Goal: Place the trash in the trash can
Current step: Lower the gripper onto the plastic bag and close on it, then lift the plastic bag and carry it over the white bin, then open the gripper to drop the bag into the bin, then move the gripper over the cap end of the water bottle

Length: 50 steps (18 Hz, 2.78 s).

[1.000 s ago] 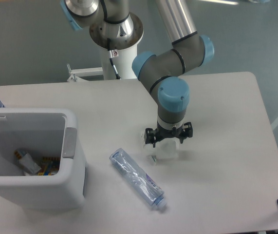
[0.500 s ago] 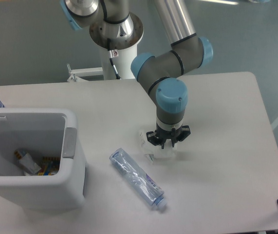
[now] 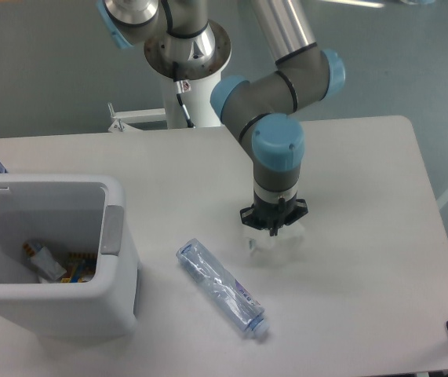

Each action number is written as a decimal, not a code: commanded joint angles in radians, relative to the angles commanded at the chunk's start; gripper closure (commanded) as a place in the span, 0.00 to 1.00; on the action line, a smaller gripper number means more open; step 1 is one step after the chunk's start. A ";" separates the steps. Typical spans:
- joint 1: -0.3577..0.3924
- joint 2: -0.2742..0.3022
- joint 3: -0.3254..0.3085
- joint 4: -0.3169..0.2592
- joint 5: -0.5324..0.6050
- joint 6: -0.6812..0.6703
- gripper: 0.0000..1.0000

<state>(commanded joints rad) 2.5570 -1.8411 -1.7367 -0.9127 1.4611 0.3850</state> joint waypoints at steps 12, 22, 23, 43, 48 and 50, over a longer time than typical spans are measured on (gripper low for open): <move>0.010 0.195 0.241 0.006 -0.383 -0.356 1.00; -0.271 0.269 0.247 0.014 -0.404 -0.367 1.00; -0.296 0.266 0.247 0.014 -0.404 -0.365 1.00; -0.143 0.149 0.238 0.020 -0.393 -0.394 0.00; -0.063 0.004 0.239 0.031 -0.300 -0.396 0.00; -0.061 -0.081 0.262 0.032 -0.222 -0.394 0.00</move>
<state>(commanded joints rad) 2.4958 -1.9216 -1.4743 -0.8805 1.2391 -0.0092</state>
